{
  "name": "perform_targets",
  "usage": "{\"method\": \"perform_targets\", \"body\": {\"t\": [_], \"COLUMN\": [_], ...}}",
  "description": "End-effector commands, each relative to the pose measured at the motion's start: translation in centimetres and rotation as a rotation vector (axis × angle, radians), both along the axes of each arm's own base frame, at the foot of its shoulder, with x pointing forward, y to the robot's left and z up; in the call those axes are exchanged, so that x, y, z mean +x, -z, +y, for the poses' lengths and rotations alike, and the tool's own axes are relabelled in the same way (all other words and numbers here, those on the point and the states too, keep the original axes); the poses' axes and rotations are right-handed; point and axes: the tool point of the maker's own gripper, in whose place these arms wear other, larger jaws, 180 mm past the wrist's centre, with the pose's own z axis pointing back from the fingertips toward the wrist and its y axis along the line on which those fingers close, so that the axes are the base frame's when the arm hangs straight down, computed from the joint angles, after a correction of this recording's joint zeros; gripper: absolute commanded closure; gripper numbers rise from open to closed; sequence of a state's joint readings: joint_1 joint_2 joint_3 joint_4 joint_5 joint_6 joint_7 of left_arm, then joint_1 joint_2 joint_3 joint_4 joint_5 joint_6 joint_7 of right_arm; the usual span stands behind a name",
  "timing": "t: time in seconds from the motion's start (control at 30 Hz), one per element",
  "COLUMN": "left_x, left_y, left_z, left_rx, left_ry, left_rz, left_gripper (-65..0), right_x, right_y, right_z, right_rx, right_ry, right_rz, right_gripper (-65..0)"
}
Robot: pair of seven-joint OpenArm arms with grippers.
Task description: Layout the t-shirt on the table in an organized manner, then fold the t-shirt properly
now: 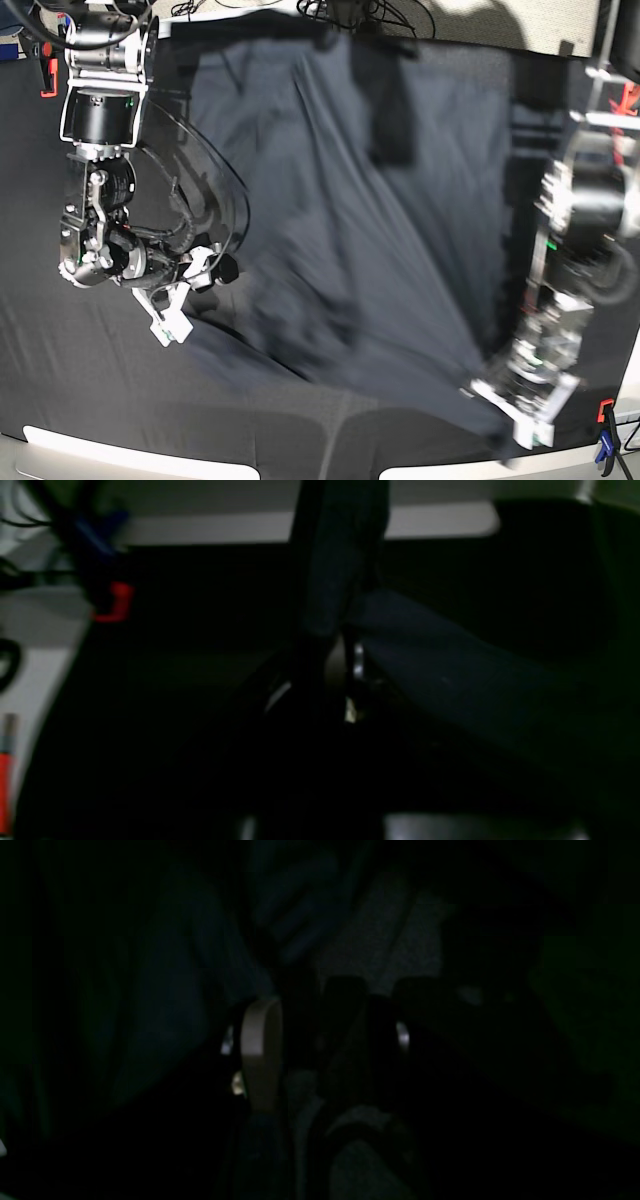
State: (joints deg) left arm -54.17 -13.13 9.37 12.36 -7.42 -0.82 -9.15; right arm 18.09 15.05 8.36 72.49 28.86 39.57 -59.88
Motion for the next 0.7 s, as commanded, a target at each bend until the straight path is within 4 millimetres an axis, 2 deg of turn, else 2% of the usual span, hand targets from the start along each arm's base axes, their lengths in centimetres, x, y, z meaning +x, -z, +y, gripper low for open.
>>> {"method": "perform_targets", "body": {"t": [0.0, 0.3, 0.43, 0.47, 0.53, 0.57, 0.67], "left_x": [1.6, 1.0, 0.8, 0.8, 0.8, 0.9, 0.9], "left_y": [-4.6, -6.5, -6.1, -6.0, -6.1, -6.1, -6.2], "left_z": [1.1, 5.7, 6.1, 6.1, 6.1, 6.1, 6.1], "left_rx": [0.017, 0.084, 0.09, 0.089, 0.09, 0.09, 0.09], "left_ry": [-0.019, -0.112, -0.127, -0.127, -0.127, -0.127, -0.127], "left_rz": [-0.115, -0.182, -0.168, -0.166, -0.167, -0.168, -0.17], "left_gripper": [0.0, 0.0, 0.0, -1.1, -14.6, -19.3, -21.1], "right_x": [1.4, 1.4, 1.4, 1.4, 1.4, 1.4, 1.4], "right_y": [-2.1, -2.0, -2.0, -2.0, -2.0, -2.0, -2.0], "right_z": [0.0, 0.6, 0.8, 0.8, 0.8, 0.8, 0.8], "right_rx": [0.017, 0.027, 0.032, 0.032, 0.032, 0.032, 0.032], "right_ry": [-0.003, -0.008, -0.01, -0.01, -0.01, -0.01, -0.01], "right_rz": [-0.065, -0.062, -0.062, -0.062, -0.062, -0.062, -0.062], "right_gripper": [-27.4, -27.4, -27.4, -27.4, -27.4, -27.4, -27.4]}}
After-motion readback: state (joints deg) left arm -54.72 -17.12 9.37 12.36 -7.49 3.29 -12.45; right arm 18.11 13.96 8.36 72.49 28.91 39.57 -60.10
